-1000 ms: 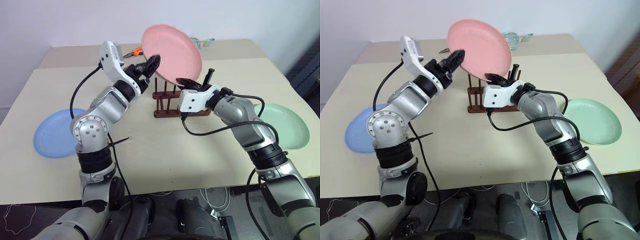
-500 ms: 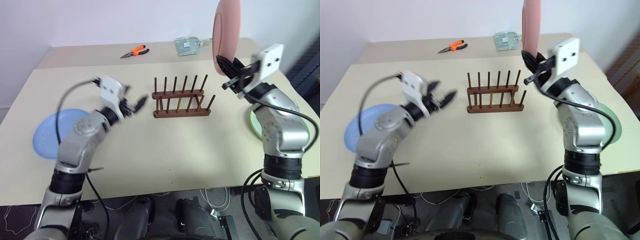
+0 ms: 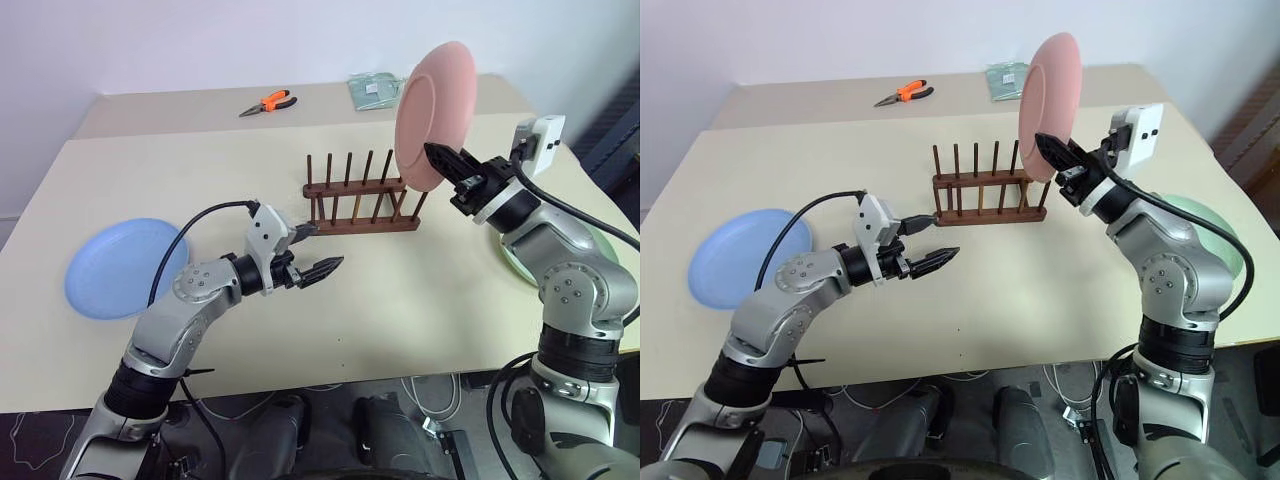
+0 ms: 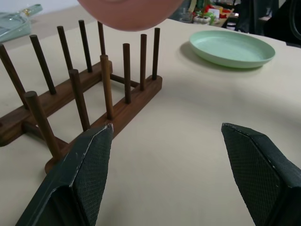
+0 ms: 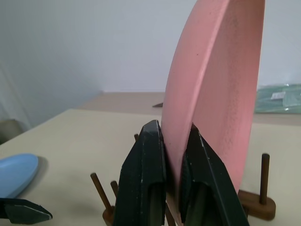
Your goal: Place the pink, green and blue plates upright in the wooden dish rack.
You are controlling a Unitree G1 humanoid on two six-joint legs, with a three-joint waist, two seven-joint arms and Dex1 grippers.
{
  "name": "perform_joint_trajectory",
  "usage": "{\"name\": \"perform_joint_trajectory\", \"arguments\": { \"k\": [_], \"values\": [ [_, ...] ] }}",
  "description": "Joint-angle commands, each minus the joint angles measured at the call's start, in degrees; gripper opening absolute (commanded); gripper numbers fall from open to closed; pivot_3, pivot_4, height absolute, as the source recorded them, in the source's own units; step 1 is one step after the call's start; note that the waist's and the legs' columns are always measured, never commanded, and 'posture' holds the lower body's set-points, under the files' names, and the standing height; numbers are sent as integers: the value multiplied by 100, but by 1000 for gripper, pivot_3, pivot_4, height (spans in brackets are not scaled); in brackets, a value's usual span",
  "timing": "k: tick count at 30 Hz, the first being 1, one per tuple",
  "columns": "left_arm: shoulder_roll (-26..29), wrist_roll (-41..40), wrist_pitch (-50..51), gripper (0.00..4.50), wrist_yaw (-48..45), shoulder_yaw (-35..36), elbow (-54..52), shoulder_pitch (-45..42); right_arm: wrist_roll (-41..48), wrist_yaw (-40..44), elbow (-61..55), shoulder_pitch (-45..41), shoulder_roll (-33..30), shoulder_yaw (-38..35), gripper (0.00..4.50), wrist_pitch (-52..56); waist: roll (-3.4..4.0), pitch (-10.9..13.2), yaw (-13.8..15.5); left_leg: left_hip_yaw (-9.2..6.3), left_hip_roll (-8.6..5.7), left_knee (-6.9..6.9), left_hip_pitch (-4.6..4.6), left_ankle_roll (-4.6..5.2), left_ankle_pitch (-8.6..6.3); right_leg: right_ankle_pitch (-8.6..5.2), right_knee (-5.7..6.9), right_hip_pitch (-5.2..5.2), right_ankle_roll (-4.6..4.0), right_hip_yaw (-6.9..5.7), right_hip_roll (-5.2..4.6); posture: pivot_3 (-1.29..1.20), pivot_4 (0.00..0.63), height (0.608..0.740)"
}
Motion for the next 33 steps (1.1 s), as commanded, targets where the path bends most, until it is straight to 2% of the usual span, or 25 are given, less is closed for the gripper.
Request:
{"name": "perform_joint_trajectory", "arguments": {
  "k": [1, 4, 7, 12, 14, 18, 19, 20, 25, 27, 29, 33],
  "values": [
    [-53, 60, -57, 3774, -59, 16, -214, -7, -25, -23, 192, -155, -67, 24, 0, -100, 0, 0, -1, 0, 0, 0, 0, 0, 0, 0, 0, 0, 0, 0, 0, 0, 150, 727],
    [-91, 123, -55, 3774, -75, -4, -213, -1, -172, -117, 585, -318, -91, 58, 0, -192, 0, 0, -4, 0, 0, 0, 0, 0, 0, 0, 1, 0, 0, 0, 0, 0, 150, 727],
    [-117, 172, -51, 3816, -97, -19, -206, 0, -340, 9, 781, -341, -177, 191, 1084, -313, 0, 0, -2, 0, 0, -1, 0, 1, 1, 1, 0, -1, 1, -2, 0, 0, 150, 727],
    [-115, 261, -50, 3816, -152, 1, -175, 13, -782, 88, 807, -372, -342, 400, 3612, -678, 0, 0, -1, 0, 0, 0, 0, 2, 1, 2, 0, 0, 3, -2, 0, 0, 150, 727],
    [-119, 275, -41, 3816, -150, 7, -180, 26, -1006, 118, 811, -366, -435, 484, 4466, -894, 0, 0, 1, 0, 0, 0, 0, 1, 1, 2, 0, 0, 4, -2, 0, 0, 150, 727],
    [-138, 310, -29, 3816, -129, 25, -157, 66, -1380, 101, 849, -389, -771, 346, 4466, -1375, 2, 1, 5, 0, 0, 1, -1, 0, 0, 2, 0, 0, 4, -2, 0, 0, 150, 727],
    [-146, 299, -15, 4302, -134, 42, -137, 71, -1290, 165, 866, -350, -891, 176, 4500, -1355, 2, 1, 7, 0, 0, 0, -1, 0, 0, 2, -1, 0, 4, -3, 0, 0, 150, 727],
    [-149, 290, -10, 4463, -157, 49, -126, 76, -1216, 211, 865, -293, -997, 32, 4500, -1334, 1, 2, 11, 0, 0, 1, -1, -2, -1, 2, -1, 0, 4, -3, 0, 0, 150, 727],
    [-190, 327, -57, 4463, -257, -18, -73, 50, -1142, 512, 806, 343, -1554, -514, 4500, -1272, 1, 2, 14, -1, 0, 2, -3, 2, -1, 2, -5, 3, 4, -6, -2, 0, 150, 727],
    [-236, 348, -87, 4463, -306, -64, -23, 20, -1400, 739, 770, 953, -1890, -478, 4500, -1316, 0, 2, 19, -2, 0, 2, -4, 3, -1, 1, -6, 4, 4, -7, -3, 0, 150, 727],
    [-245, 419, -149, 4463, -403, -151, 73, -27, -1971, 791, 838, 1619, -2218, -143, 4500, -1461, 4, 0, 17, -2, 0, 4, -4, 4, 0, 1, -6, 5, 4, -8, -4, 0, 150, 727],
    [-299, 493, -223, 4463, -528, -257, 207, -109, -2656, 557, 917, 2263, -2316, 316, 4500, -1551, 16, 2, -35, 5, 1, 9, -4, 4, 0, -6, -4, 4, -8, -2, -4, 0, 150, 727]
  ]
}}
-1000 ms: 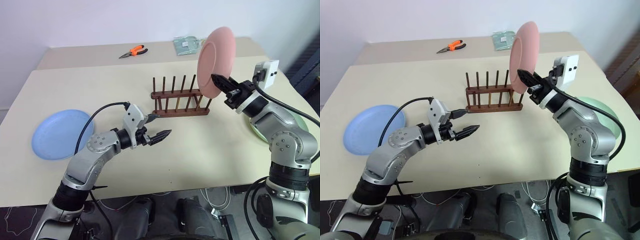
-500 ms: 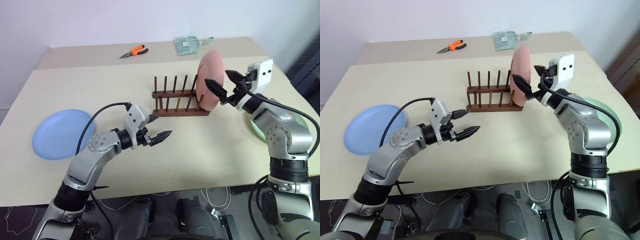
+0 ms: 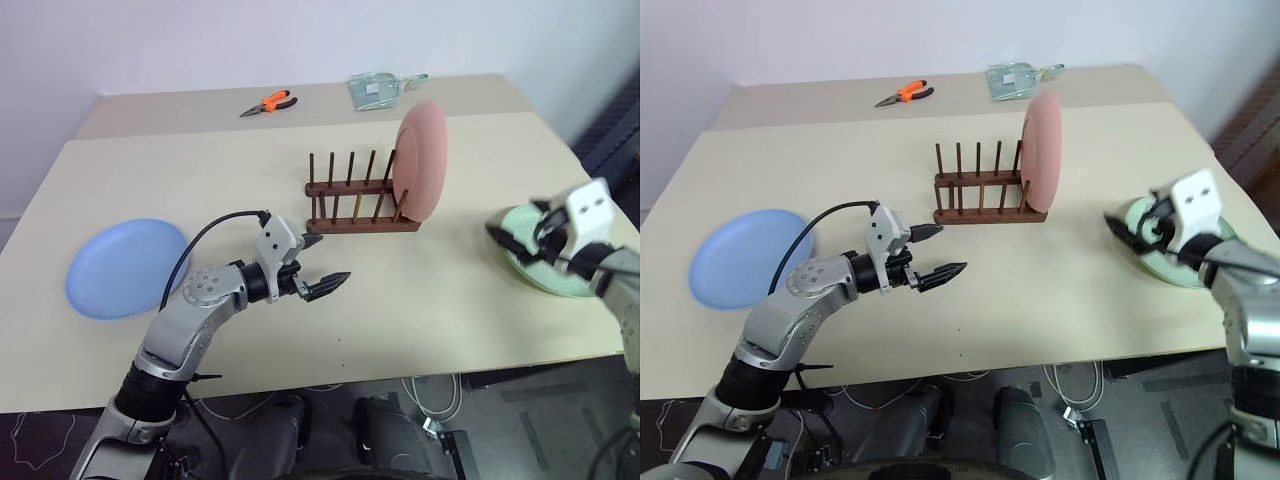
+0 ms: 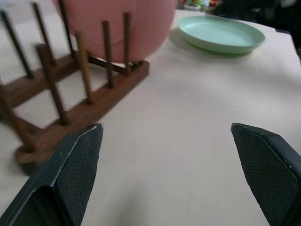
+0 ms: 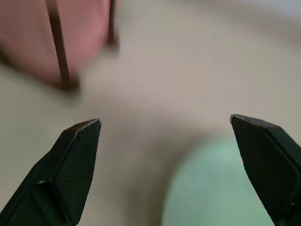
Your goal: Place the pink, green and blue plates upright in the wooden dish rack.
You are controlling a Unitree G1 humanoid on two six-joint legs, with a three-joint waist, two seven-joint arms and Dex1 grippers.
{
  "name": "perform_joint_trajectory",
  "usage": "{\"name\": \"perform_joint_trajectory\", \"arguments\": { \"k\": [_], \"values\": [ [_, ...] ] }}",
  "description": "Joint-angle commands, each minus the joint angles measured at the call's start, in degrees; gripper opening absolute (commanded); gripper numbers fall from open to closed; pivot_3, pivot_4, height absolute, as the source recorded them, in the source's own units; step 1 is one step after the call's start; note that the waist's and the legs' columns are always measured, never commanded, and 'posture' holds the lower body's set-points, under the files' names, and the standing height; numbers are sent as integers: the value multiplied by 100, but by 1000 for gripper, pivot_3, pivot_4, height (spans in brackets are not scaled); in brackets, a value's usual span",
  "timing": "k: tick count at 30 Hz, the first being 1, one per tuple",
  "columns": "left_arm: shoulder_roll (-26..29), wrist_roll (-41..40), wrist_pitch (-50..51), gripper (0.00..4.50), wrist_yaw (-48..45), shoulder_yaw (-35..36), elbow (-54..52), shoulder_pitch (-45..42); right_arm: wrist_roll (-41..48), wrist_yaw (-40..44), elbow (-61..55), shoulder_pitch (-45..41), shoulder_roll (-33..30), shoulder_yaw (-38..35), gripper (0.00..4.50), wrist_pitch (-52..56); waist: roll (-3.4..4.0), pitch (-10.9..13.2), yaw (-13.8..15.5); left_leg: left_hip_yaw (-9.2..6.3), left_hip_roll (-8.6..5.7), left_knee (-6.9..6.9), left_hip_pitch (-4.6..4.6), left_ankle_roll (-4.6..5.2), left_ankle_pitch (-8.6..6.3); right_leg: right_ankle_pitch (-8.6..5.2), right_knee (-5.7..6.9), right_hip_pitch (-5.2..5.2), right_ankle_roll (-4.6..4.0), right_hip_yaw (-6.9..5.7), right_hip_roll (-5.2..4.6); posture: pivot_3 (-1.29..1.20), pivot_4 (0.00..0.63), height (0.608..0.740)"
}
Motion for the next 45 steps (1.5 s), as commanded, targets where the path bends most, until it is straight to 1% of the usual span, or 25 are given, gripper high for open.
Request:
{"name": "perform_joint_trajectory", "arguments": {
  "k": [1, 4, 6, 7, 14, 18, 22, 24, 25, 27, 29, 32, 34, 35, 36, 38, 40, 42, 45],
  "values": [
    [-70, 63, -160, 4463, -108, -41, -33, -139, -492, -202, -104, 97, -84, 215, 4500, -146, 11, -1, -19, 1, 0, 1, 0, 0, 0, 0, 1, 0, 0, 2, 0, 0, 150, 727],
    [-122, 79, -155, 4463, -159, -50, -2, -183, -857, -457, 74, 144, -10, 424, 4500, -107, 11, -1, 13, 1, 2, 4, 1, -2, -1, 0, 3, 0, 0, 0, 1, 0, 150, 727],
    [-134, 85, -143, 4500, -192, -53, -6, -200, -1315, -775, 429, 84, -20, 657, 3979, -219, 10, -1, 28, 1, 1, 5, 0, -2, -1, -1, 1, 2, 1, -1, 1, 0, 150, 727],
    [-133, 92, -141, 4500, -204, -50, -15, -196, -1433, -860, 556, 49, -11, 714, 3650, -246, 10, -1, 32, 1, 1, 7, 0, -2, -1, -1, 0, 3, 1, -2, 1, 0, 150, 727],
    [-119, 173, -160, 4500, -231, -34, -67, -94, -1620, -942, 834, -142, 72, 780, 52, -406, 9, -1, 38, -2, 0, 20, -1, -5, -6, 0, 0, 11, 2, -6, 1, 0, 150, 727],
    [-117, 180, -156, 4500, -209, 12, -66, -79, -1704, -1024, 676, -411, 73, 709, 52, -715, 10, 0, 24, -2, 0, 22, -1, -5, -7, 1, 2, 10, 4, -6, 3, 0, 150, 727],
    [-72, 211, -199, 4500, -203, 95, 17, -86, -1280, -1103, 292, -1124, 298, 319, 52, -1164, 24, 7, -4, 1, 0, 21, -1, -5, -6, 4, 4, 7, 10, -2, 4, 0, 150, 727],
    [-29, 225, -232, 4500, -231, 128, 55, -70, -962, -1159, 10, -1697, 467, 108, 52, -1235, 28, 11, -4, 0, 1, 20, -1, -1, -4, 7, 5, 5, 16, -3, 5, 0, 150, 727],
    [12, 245, -273, 4500, -251, 145, 71, -39, -598, -1183, -220, -2171, 619, -44, 52, -1165, 30, 13, -6, 0, 1, 19, -3, 0, -3, 8, 5, 3, 16, -3, 5, 0, 150, 727],
    [68, 270, -343, 4500, -271, 173, 99, 8, 4, -1214, -555, -2833, 870, -260, 52, -927, 34, 17, 13, -1, 1, 19, -8, 1, -2, 8, 5, -2, 17, -3, 5, 0, 150, 727],
    [88, 297, -414, 4500, -217, 265, 140, 55, 1042, -1083, -1047, -3336, 1136, -415, 52, -329, 33, 17, 43, -8, 2, 17, -15, 2, -2, 8, 4, -8, 16, -8, 6, 0, 150, 727],
    [103, 319, -545, 4500, -119, 460, 262, 70, 2462, -999, -1711, -3684, 1496, -412, 52, 459, 22, 14, 79, -26, 1, 20, -27, 6, -5, 8, -5, -5, 15, -25, 5, 0, 150, 727],
    [104, 307, -576, 4500, -17, 673, 405, 37, 3496, -1310, -2046, -3836, 1947, -287, 52, 971, 23, 14, 50, -24, 0, 23, -28, 10, -7, 9, -5, -6, 15, -22, 3, 0, 150, 727],
    [98, 304, -582, 4500, 15, 742, 457, 18, 3820, -1449, -2139, -3863, 2103, -238, 52, 1139, 24, 14, 30, -23, 0, 24, -29, 10, -7, 9, -3, -6, 14, -21, 3, 0, 150, 727],
    [121, 326, -614, 4500, 34, 812, 510, 10, 4106, -1608, -2227, -3810, 2389, -76, 52, 1268, 26, 15, 23, -23, 0, 25, -29, 10, -7, 9, 1, -10, 13, -20, 3, 0, 150, 727],
    [182, 382, -669, 4500, 32, 886, 562, 38, 4355, -2090, -2218, -3692, 2998, 226, 52, 1389, 27, 14, 15, -22, 0, 23, -29, 10, -7, 8, 5, -14, 13, -20, 4, 0, 150, 727],
    [227, 410, -706, 4500, 7, 903, 556, 81, 4230, -2465, -2025, -3582, 3491, 444, 52, 1342, 30, 13, 5, -21, 0, 18, -29, 9, -6, 9, 7, -19, 13, -18, 4, 0, 150, 727],
    [236, 401, -705, 4500, 12, 906, 511, 128, 4063, -2662, -1827, -3510, 3748, 562, 52, 1285, 31, 13, 17, -16, -1, 17, -29, 8, -4, 10, 9, -23, 14, -14, 4, 0, 150, 727],
    [226, 390, -671, 4500, 55, 900, 380, 226, 3858, -2790, -1546, -3466, 3921, 639, 52, 1158, 31, 13, 22, -16, -7, 21, -30, 8, -3, 11, 8, -29, 14, -14, 3, 0, 150, 727]
  ]
}}
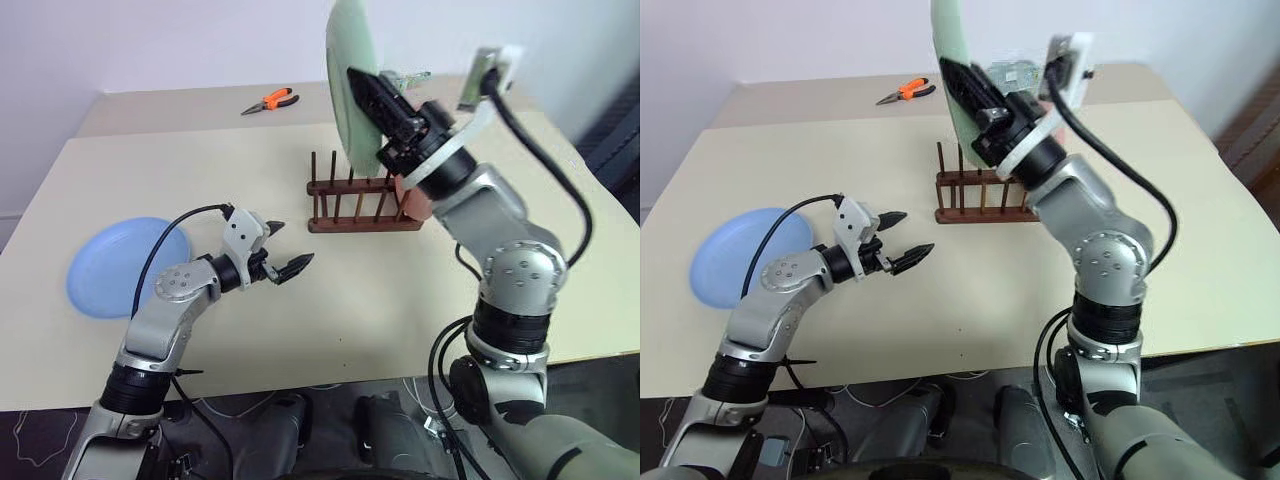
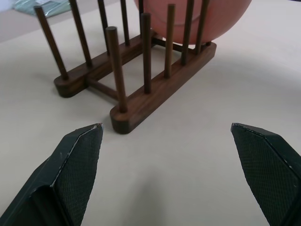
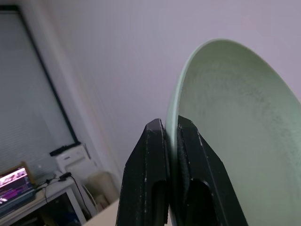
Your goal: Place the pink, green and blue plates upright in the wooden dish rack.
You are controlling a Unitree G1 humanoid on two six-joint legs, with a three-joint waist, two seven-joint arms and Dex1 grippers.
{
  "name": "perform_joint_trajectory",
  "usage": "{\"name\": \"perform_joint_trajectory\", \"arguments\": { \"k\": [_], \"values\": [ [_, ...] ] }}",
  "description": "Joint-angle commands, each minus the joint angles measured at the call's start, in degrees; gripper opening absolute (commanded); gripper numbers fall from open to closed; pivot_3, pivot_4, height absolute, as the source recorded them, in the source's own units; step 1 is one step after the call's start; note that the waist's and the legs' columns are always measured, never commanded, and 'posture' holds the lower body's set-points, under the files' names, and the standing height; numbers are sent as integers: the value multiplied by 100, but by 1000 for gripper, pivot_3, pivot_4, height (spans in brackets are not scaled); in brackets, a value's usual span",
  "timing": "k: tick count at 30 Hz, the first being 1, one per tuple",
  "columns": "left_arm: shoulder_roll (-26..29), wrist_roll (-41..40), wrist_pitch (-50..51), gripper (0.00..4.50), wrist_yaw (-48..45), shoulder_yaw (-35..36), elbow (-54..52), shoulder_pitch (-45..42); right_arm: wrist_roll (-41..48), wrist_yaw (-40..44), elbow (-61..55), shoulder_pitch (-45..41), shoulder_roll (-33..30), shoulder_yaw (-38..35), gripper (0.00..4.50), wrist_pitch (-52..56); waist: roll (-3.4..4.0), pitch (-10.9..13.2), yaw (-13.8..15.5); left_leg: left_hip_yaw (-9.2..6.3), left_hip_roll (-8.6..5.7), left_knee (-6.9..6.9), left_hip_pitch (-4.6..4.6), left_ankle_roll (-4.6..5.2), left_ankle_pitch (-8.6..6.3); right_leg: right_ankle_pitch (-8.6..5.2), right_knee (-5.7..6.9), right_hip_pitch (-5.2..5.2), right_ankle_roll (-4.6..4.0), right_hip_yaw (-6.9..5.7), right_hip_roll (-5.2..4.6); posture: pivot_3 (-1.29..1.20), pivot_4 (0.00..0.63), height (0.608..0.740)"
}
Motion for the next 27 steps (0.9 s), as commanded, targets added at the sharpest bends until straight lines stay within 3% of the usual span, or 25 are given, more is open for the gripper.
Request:
{"name": "perform_joint_trajectory", "arguments": {
  "k": [1, 13, 14, 15, 21, 27],
  "values": [
    [26, -2, -85, 4500, 34, 108, -302, 95, -195, -166, 117, -36, 108, -50, 52, -241, 0, 0, -5, 1, -1, 0, 0, 0, 0, 0, 0, -2, 0, 1, 0, 0, 150, 727],
    [-6, -29, 18, 4500, 52, 59, -424, 115, -233, -270, 900, 40, 266, -242, 52, -216, 2, -1, -40, 2, 1, -9, 0, -3, 2, 0, 7, -6, 0, 4, 3, 0, 150, 727],
    [-6, -27, 14, 4500, 47, 54, -421, 108, -263, -277, 989, 28, 275, -268, 717, -233, 2, -1, -41, 2, 1, -10, 0, -4, 3, 0, 7, -6, 0, 4, 3, 0, 150, 727],
    [-8, -26, 13, 4500, 44, 51, -418, 100, -331, -259, 1079, 16, 266, -276, 920, -272, 2, -1, -44, 2, 1, -10, 0, -4, 3, 0, 7, -6, 0, 4, 3, 0, 150, 727],
    [-20, -14, 4, 4500, 33, 22, -415, 101, -1315, 48, 1294, -165, -164, 93, 3929, -706, 2, 0, -43, 4, 1, -11, 0, -4, 3, 0, 7, -10, 0, 5, 2, 0, 150, 727],
    [-59, -82, 80, 4500, 19, 29, -389, 98, -2523, 638, 1284, -312, -762, 768, 3929, -1215, 3, 0, -62, 6, 1, -13, 0, -5, 4, 0, 7, -7, 0, 6, 2, 0, 150, 727]
  ]
}}
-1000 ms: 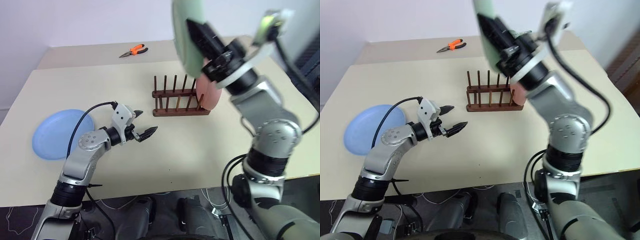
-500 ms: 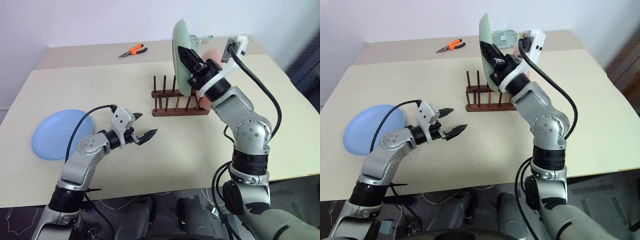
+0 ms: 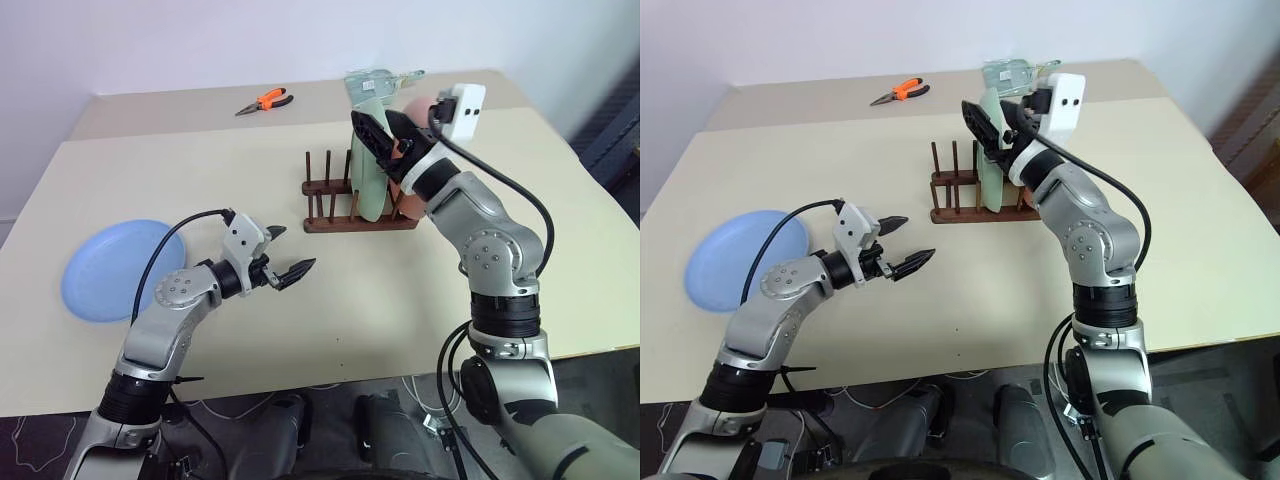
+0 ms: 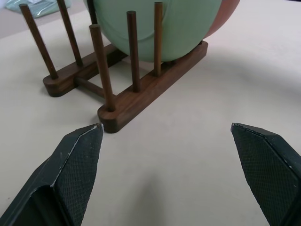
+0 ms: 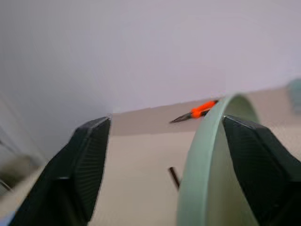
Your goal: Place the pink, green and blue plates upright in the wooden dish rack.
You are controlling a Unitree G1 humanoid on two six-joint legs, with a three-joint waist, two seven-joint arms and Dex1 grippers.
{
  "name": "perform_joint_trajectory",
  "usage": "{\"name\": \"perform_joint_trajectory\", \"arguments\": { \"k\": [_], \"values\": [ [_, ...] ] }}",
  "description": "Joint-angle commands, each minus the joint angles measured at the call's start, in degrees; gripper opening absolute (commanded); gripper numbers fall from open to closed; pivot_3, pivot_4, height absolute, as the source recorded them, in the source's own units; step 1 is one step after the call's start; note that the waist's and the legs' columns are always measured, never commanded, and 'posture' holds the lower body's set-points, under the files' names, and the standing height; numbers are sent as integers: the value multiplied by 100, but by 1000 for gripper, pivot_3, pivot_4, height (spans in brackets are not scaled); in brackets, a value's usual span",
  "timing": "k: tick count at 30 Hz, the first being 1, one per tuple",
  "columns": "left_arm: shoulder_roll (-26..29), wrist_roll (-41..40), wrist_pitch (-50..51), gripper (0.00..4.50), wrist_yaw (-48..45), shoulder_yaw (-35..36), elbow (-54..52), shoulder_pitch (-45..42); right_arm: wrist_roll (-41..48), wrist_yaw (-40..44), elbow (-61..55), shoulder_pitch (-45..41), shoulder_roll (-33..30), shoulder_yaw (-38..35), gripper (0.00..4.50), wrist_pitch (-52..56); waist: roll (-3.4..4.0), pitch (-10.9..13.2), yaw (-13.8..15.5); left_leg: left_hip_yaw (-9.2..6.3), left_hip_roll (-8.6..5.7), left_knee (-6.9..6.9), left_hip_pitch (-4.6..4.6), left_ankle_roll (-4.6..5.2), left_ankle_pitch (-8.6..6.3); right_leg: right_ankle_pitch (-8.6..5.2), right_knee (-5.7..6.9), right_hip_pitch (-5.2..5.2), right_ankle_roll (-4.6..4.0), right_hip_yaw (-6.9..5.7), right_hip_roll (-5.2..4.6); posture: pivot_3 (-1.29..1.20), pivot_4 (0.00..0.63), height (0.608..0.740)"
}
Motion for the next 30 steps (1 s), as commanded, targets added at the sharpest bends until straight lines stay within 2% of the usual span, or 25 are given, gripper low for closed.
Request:
{"name": "perform_joint_trajectory", "arguments": {
  "k": [1, 3, 5, 8, 11, 14, 18, 20, 26, 30],
  "values": [
    [-34, -95, 71, 4500, 11, 75, -113, -69, -717, 324, -164, -290, -269, 335, 3929, -474, 0, 0, -6, 0, 0, -1, 0, -1, 0, 0, 0, -1, 0, 0, 0, 0, 150, 727],
    [-49, -157, 103, 4500, 26, 157, -142, -48, -1127, 576, -125, -378, -499, 511, 3929, -745, 0, 0, 0, 0, 0, -1, 0, -1, 1, 0, 0, 0, 0, 0, 0, 0, 150, 727],
    [-87, -163, 70, 4500, 163, 319, -149, -36, -1479, 769, -81, -474, -684, 605, 4476, -1054, 0, 0, 6, 0, 0, 0, 0, -1, 1, 0, 0, 0, 0, 0, 0, 0, 150, 727],
    [-226, -153, -36, 4500, 651, 788, -70, -70, -1973, 981, -30, -645, -894, 686, 4476, -1579, -1, 0, 12, -1, 0, 1, 0, -2, 1, 0, 0, 0, 0, -1, 0, 0, 150, 727],
    [-393, 289, -232, 4500, 2150, 1810, 279, -305, -2700, 1738, -290, -715, -1337, 1291, 4476, -2343, -2, 1, 15, 0, 0, 1, 0, -3, 1, 0, -1, 0, 0, -1, 0, 0, 150, 727],
    [-260, 944, 334, 4500, 3838, 2826, 558, -448, -2882, 2519, -660, -436, -1506, 1870, 4476, -2633, -10, 0, -60, 0, 5, -2, 0, -8, 4, 0, 0, -2, 1, -2, 5, 0, 150, 727],
    [-336, 1032, 1226, 4500, 4874, 3773, 376, -433, -3087, 2690, -595, -166, -1344, 2092, 4476, -2800, -15, 1, -73, 0, 3, -6, 1, -22, 13, 0, -1, 0, 2, -3, 2, 0, 150, 727],
    [-537, 836, 1604, 4500, 5195, 4302, 79, -381, -3168, 2748, -487, -89, -1208, 2193, 4476, -2877, -20, 3, -44, -1, 2, 8, 1, -30, 16, 2, 0, 4, 5, -7, 2, 0, 150, 727],
    [-1798, -421, 3047, 4500, 5683, 5784, -1080, -75, -3308, 2955, -220, 62, -1004, 2254, 4476, -3157, -44, -9, 56, -8, 1, 31, 3, -24, -1, 6, -2, 3, 12, -17, 3, 0, 150, 727],
    [-2484, -977, 3447, 4500, 6013, 6345, -1732, 134, -3358, 3056, -91, 90, -950, 2224, 4476, -3247, -67, -12, 55, -12, 2, 37, 3, -25, -1, 8, -3, 14, 14, -21, 3, 0, 150, 727]
  ]
}}
